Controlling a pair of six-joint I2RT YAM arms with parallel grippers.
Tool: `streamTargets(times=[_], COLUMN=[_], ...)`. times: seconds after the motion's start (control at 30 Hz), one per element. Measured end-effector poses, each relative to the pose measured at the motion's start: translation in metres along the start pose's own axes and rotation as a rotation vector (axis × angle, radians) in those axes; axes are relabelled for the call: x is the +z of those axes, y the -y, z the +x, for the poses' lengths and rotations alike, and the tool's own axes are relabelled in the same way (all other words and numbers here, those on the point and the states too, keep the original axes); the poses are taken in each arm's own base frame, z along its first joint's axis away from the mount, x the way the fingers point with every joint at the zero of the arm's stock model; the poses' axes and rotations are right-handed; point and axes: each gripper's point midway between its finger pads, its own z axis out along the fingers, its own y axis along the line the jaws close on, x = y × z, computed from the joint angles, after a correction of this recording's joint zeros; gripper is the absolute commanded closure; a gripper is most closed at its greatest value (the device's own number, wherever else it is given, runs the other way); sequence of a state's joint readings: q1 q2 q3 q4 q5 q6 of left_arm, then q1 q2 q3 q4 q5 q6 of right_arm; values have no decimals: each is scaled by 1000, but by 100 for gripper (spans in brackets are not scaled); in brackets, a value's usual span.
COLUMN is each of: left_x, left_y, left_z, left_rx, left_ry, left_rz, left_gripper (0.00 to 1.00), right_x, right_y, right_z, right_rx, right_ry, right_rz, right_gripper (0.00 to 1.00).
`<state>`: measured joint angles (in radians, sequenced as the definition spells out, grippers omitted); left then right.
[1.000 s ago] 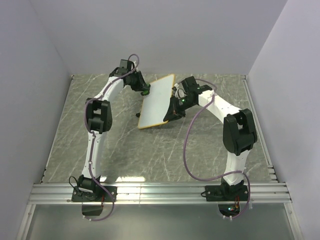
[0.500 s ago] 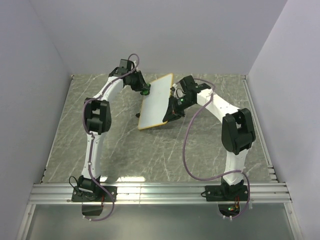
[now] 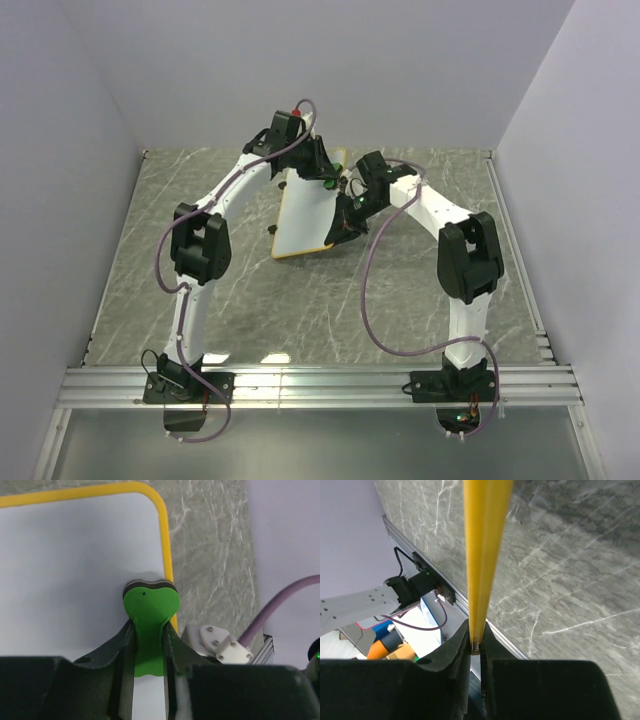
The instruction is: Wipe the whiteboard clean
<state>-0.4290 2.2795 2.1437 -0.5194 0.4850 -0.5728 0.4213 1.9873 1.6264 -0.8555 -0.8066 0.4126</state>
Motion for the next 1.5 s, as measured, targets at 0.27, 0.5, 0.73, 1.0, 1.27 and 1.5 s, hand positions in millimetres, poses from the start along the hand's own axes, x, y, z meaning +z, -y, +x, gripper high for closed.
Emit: streamTargets(times=[0.27,0.5,0.73,1.0,1.27,1.5], left_x=[-29,-112,-220,-263,-268,-272], left_y=[-17,-83,-128,-147,-189,-219], left_z=[-10,-56,-91,-62,25,104], left_rx=[-91,-253,-327,-358,-437,-493], left_ry=[19,161,370,419,339,252], left_rz=[-1,-78,-155,-274,-473,-640], left_gripper=[100,100,100,100,100,80], right_x=[4,11,-1,-11,-33,-65], right_y=[-8,-25,-48,-69,-94,-111], right_z=[-10,-22,-49,-69,-74,-50], right_rx=[-58,-132,-157,-148,-189,-250], right_ry=[10,38,131,203,264,313], right_rz=[4,-3,-55,-132,-199,-254], right_gripper=[100,88,49,29,22,22])
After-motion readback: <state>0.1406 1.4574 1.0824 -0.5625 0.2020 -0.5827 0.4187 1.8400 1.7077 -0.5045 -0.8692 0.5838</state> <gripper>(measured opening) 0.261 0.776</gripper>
